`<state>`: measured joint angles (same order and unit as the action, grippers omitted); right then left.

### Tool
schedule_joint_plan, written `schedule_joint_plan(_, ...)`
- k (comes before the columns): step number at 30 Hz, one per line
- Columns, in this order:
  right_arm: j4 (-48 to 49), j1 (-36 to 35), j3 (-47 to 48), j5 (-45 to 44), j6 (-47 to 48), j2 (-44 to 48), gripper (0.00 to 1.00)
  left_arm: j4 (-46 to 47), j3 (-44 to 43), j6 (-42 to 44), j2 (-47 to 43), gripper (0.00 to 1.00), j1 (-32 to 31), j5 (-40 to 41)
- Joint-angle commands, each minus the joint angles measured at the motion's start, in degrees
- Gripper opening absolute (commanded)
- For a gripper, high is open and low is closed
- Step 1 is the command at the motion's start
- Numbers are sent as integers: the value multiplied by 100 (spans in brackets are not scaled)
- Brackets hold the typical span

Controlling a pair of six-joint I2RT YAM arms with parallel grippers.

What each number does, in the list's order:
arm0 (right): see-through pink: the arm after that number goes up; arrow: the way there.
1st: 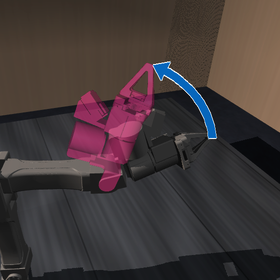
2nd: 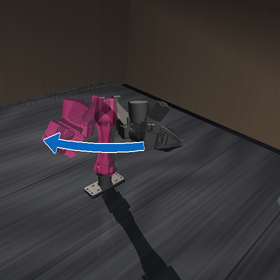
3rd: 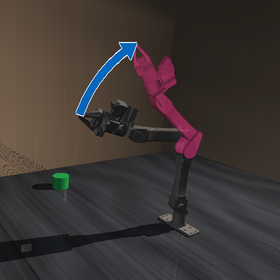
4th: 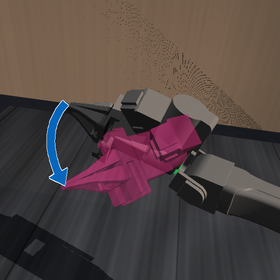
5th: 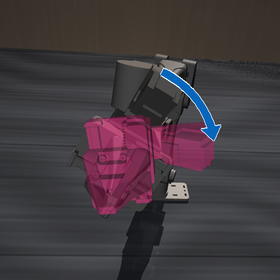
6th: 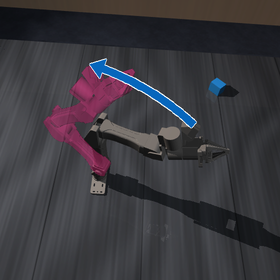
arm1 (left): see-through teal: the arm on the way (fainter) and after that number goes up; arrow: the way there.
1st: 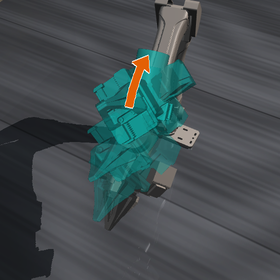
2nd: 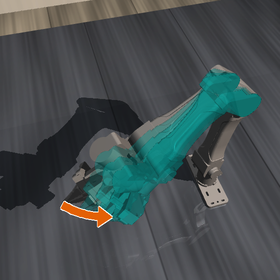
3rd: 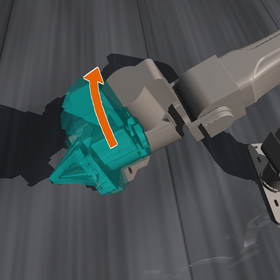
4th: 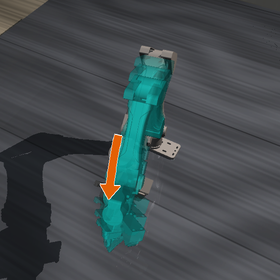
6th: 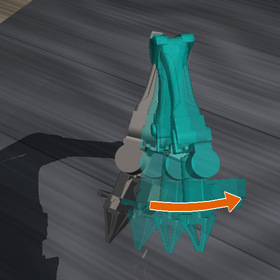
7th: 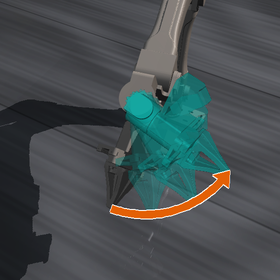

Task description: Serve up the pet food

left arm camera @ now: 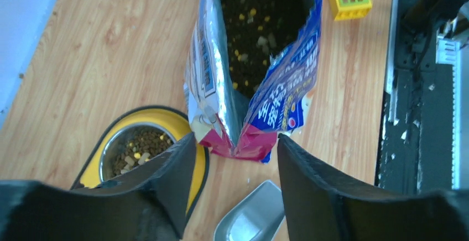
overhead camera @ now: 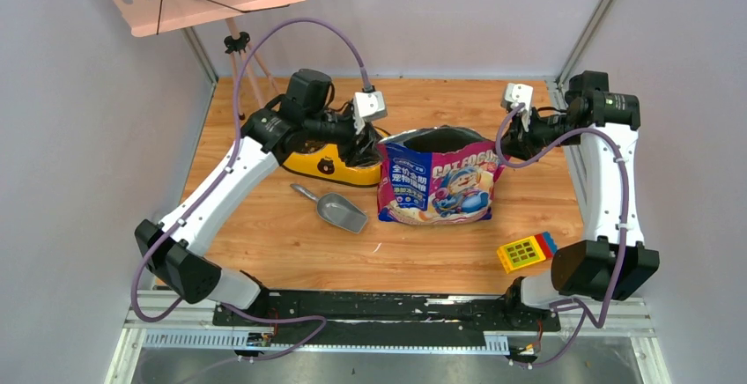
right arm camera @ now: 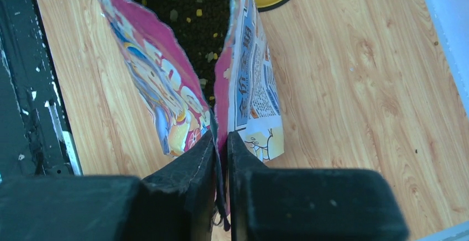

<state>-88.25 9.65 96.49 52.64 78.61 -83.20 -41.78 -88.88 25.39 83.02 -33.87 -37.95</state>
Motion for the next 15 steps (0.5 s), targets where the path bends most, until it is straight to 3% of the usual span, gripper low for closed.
schedule_joint_plan(1,194,76,-41,538,-376,365,17,933,53,-527,-343,70,-42,-543)
schedule_joint_plan(5,675,-216,-100,386,-1044,428,26,1122,-64,-311,-9,72,-166,-705)
schedule_joint_plan(10,915,-546,-289,217,-1165,478,36,555,-502,287,521,71,-278,-927)
schedule_joint_plan(15,1297,-732,-627,-34,-1205,587,42,654,-455,345,625,67,-309,-726)
